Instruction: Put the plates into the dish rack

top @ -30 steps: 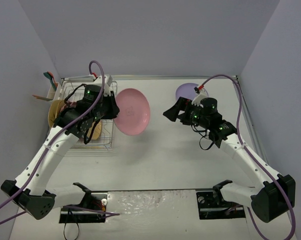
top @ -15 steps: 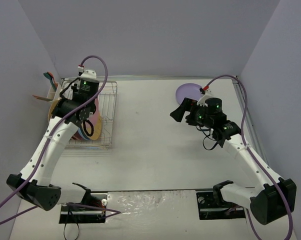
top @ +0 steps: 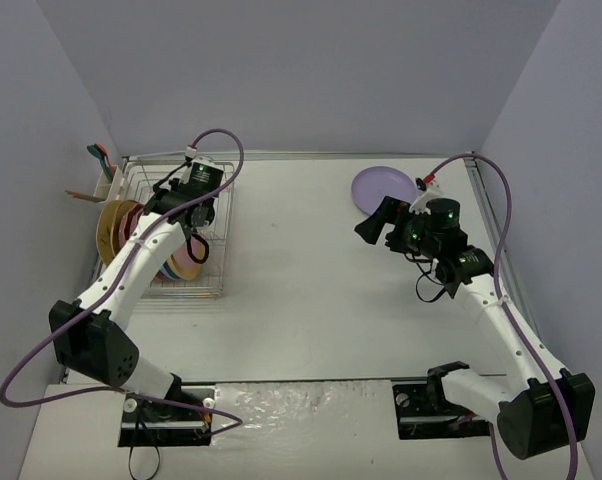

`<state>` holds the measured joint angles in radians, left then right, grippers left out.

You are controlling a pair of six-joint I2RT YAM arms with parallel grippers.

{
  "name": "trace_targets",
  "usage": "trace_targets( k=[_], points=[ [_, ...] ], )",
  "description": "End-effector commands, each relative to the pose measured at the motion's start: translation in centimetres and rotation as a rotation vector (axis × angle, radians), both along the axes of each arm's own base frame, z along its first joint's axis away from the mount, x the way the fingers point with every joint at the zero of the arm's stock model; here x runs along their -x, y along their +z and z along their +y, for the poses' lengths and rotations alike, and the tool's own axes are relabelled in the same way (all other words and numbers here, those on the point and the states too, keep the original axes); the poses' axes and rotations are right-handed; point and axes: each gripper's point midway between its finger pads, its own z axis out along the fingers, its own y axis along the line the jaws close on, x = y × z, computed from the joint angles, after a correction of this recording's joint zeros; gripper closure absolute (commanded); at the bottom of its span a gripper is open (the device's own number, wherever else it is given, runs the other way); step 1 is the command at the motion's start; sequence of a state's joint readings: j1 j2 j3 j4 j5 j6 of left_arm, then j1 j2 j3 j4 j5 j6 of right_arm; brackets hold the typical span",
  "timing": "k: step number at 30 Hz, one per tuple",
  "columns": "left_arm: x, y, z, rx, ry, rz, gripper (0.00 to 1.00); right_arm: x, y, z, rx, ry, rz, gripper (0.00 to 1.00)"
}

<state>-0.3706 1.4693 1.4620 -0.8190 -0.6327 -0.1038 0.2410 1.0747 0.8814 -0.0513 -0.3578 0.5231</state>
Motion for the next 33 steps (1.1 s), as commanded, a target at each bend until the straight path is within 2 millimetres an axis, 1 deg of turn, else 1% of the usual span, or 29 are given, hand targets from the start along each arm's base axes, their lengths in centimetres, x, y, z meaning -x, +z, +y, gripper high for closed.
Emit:
trace_targets(
  k=[1, 3, 5, 6, 8, 11, 12, 14, 16, 19, 20, 22, 23, 25, 26, 29, 31, 33],
  points=[
    [-0.8, 0.4, 0.0, 0.028, 0.015, -0.052, 1.0, 0.3, 1.1, -0.2, -0.011, 0.019, -0.049, 0.0],
    [-0.8, -0.6, -0.2, 0.045, 0.016, -0.042, 0.96, 0.4, 0.7, -0.2, -0.008, 0.019, -0.041, 0.0],
    [-0.7, -1.5, -0.3, 0.049, 0.02, -0.026, 0.86, 0.3, 0.4, -0.4, -0.003, 0.013, -0.034, 0.0],
    [-0.7, -1.7, -0.2, 0.052, 0.024, -0.024, 0.83, 0.3, 0.2, -0.4, 0.0, 0.011, -0.03, 0.0],
    [-0.5, -1.7, 0.1, 0.054, 0.033, -0.025, 0.72, 0.1, -0.1, -0.6, 0.006, 0.007, -0.023, 0.0],
    [-0.3, -0.8, 0.5, 0.065, 0.034, -0.048, 0.59, -0.4, -0.3, -0.7, 0.022, -0.004, -0.019, 0.0],
    [-0.3, -0.5, 0.6, 0.068, 0.033, -0.053, 0.53, -0.7, -0.6, -0.8, 0.029, -0.006, -0.015, 0.0],
    [-0.2, 0.4, 0.4, 0.092, 0.014, -0.068, 0.46, -1.4, -0.4, -1.0, 0.045, -0.021, -0.02, 0.0],
    [-0.2, 1.5, 0.1, 0.118, -0.003, -0.091, 0.39, -2.4, -1.1, -1.9, 0.083, -0.071, -0.009, 0.0],
    [0.1, 3.6, -1.1, 0.204, -0.056, -0.144, 0.28, -4.8, -2.2, -4.1, 0.143, -0.203, 0.022, 0.0],
    [0.4, 4.5, -1.5, 0.236, -0.074, -0.169, 0.25, -5.6, -2.3, -4.8, 0.151, -0.245, 0.031, 0.0],
    [0.9, 5.8, -2.4, 0.302, -0.109, -0.204, 0.19, -7.4, -3.2, -6.4, 0.17, -0.336, 0.064, 0.0],
    [1.2, 6.5, -2.8, 0.335, -0.126, -0.22, 0.16, -8.3, -3.9, -7.2, 0.183, -0.383, 0.085, 0.0],
    [2.2, 7.7, -3.5, 0.398, -0.156, -0.251, 0.12, -10.0, -6.0, -9.1, 0.217, -0.475, 0.142, 0.01],
    [2.7, 8.2, -3.8, 0.426, -0.171, -0.265, 0.11, -10.9, -6.7, -9.8, 0.226, -0.512, 0.16, 0.01],
    [4.2, 8.8, -4.2, 0.486, -0.195, -0.286, 0.08, -13.4, -8.2, -11.6, 0.234, -0.591, 0.199, 0.02],
    [5.6, 8.8, -4.4, 0.531, -0.208, -0.294, 0.06, -15.4, -9.5, -12.6, 0.226, -0.633, 0.225, 0.06],
    [6.6, 7.9, -4.6, 0.559, -0.209, -0.281, 0.04, -17.0, -10.1, -13.6, 0.213, -0.672, 0.234, 0.08]
  ],
)
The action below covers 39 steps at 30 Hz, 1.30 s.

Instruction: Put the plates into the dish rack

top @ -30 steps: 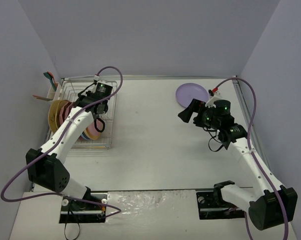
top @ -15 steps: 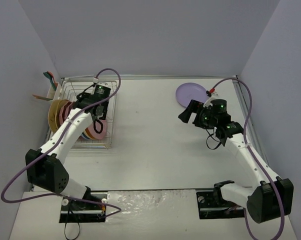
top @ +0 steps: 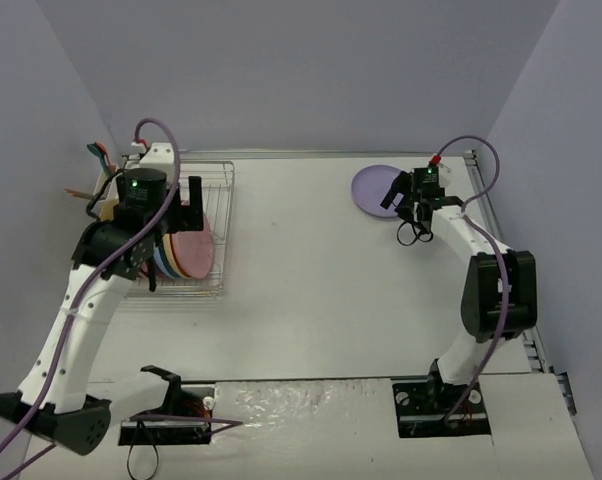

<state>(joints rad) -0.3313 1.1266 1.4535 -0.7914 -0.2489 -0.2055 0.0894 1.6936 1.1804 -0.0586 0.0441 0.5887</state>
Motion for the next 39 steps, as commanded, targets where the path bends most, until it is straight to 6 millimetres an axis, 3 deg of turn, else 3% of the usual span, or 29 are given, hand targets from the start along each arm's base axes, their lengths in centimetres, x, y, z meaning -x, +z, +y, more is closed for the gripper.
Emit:
trace_targets(
  k=[1, 6, 10, 14, 19, 25, 27, 30, 32, 39],
  points=[
    [2.4, -0.4, -1.1, 0.124, -0.038, 0.0, 0.03, -5.0, 1.0, -3.1, 0.015, -0.159, -0.076, 0.09],
    [4.9, -2.5, -1.6, 0.199, -0.053, 0.047, 0.03, -9.4, -0.9, -3.8, 0.014, -0.209, -0.074, 0.15],
    [6.2, -3.8, -1.5, 0.211, -0.053, 0.078, 0.03, -11.3, -1.7, -4.0, 0.004, -0.26, -0.085, 0.2],
    [6.6, -4.2, -1.3, 0.209, -0.05, 0.091, 0.03, -11.8, -4.6, -4.3, -0.013, -0.293, -0.042, 0.25],
    [6.8, -4.2, -1.5, 0.221, -0.052, 0.097, 0.03, -11.5, -6.1, -4.7, -0.003, -0.323, -0.017, 0.49],
    [6.4, -4.5, -2.1, 0.243, -0.071, 0.099, 0.03, -10.4, -5.6, -4.7, 0.006, -0.298, -0.008, 0.97],
    [6.2, -4.7, -2.8, 0.268, -0.085, 0.107, 0.03, -9.8, -4.9, -4.2, -0.003, -0.256, -0.015, 1.0],
    [5.8, -4.6, -4.2, 0.32, -0.125, 0.116, 0.03, -8.5, -4.1, -2.6, -0.049, -0.163, -0.036, 1.0],
    [5.4, -4.2, -5.2, 0.371, -0.152, 0.112, 0.03, -7.9, -2.1, -0.7, -0.088, -0.081, -0.08, 1.0],
    [3.7, -3.1, -9.3, 0.56, -0.236, 0.12, 0.03, -0.5, 3.0, 8.0, -0.211, 0.216, -0.191, 1.0]
  ],
)
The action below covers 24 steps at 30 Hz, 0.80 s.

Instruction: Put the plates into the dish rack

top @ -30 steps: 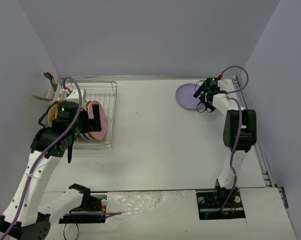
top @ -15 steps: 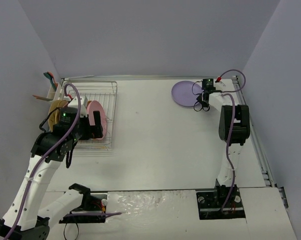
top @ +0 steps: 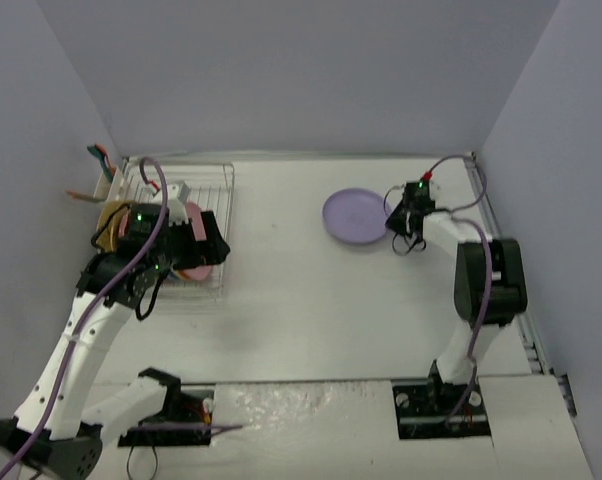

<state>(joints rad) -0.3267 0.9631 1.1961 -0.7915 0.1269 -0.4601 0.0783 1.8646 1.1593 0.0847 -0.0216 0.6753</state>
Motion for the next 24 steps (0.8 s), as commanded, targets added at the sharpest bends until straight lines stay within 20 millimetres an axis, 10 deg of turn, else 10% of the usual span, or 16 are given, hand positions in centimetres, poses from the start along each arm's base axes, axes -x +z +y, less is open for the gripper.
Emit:
trace_targets(
  k=[1, 10, 24],
  points=[
    [-2.2, 3.0, -3.9, 0.22, -0.048, -0.059, 0.03, 1.9, 10.3, 8.2, -0.127, 0.265, -0.287, 1.0],
    [-3.5, 3.7, -8.2, 0.427, -0.092, -0.006, 0.03, 9.8, 17.9, 16.2, -0.303, 0.483, -0.509, 1.0],
    [-4.2, 5.9, -11.7, 0.531, -0.156, 0.001, 0.11, 13.6, 23.6, 19.7, -0.344, 0.634, -0.667, 1.0]
  ],
)
